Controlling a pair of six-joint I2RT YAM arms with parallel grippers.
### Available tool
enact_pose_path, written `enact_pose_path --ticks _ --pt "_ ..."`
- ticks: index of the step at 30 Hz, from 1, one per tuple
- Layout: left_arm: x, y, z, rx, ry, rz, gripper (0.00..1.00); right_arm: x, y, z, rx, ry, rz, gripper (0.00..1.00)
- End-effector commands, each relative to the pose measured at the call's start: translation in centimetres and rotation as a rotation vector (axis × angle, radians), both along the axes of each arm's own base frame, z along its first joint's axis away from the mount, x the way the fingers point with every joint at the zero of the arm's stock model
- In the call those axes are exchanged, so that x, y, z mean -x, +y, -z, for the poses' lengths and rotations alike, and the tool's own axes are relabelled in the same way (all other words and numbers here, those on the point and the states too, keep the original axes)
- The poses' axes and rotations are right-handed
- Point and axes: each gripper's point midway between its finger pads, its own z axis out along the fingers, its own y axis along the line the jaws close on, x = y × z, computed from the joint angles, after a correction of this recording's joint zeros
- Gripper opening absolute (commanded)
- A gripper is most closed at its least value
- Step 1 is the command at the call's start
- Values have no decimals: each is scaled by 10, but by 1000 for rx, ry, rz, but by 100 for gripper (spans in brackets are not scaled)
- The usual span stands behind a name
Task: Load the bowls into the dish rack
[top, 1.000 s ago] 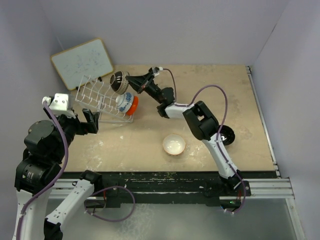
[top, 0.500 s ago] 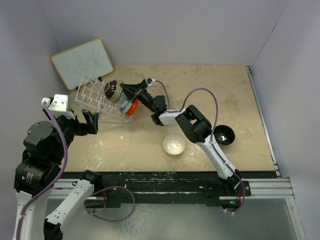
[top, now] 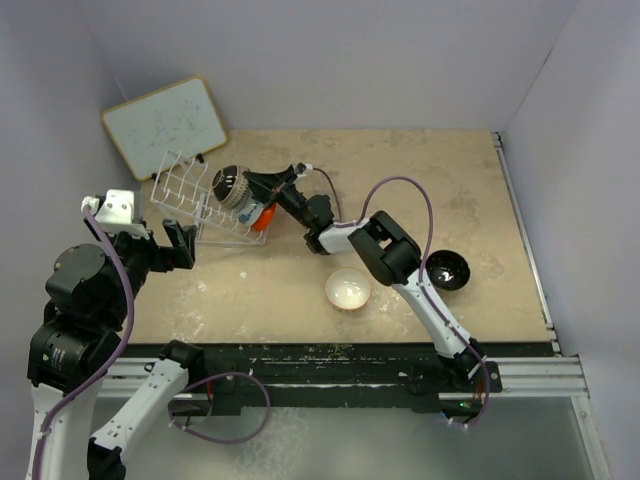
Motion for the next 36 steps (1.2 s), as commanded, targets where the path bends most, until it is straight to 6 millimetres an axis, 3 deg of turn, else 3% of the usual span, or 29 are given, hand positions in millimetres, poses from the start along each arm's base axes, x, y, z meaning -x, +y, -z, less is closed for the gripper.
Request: enact_pose_path --ticks 1,13,36 --pt "-1 1 -8 1 -35 -2 99 47 -52 -90 -312 -266 -3 0" --pt "-1 1 -5 0 -28 -4 99 41 -49 -69 -284 -228 -11 0" --pt "-7 -2 -4 -3 -25 3 99 30 -50 -48 -223 -194 7 0"
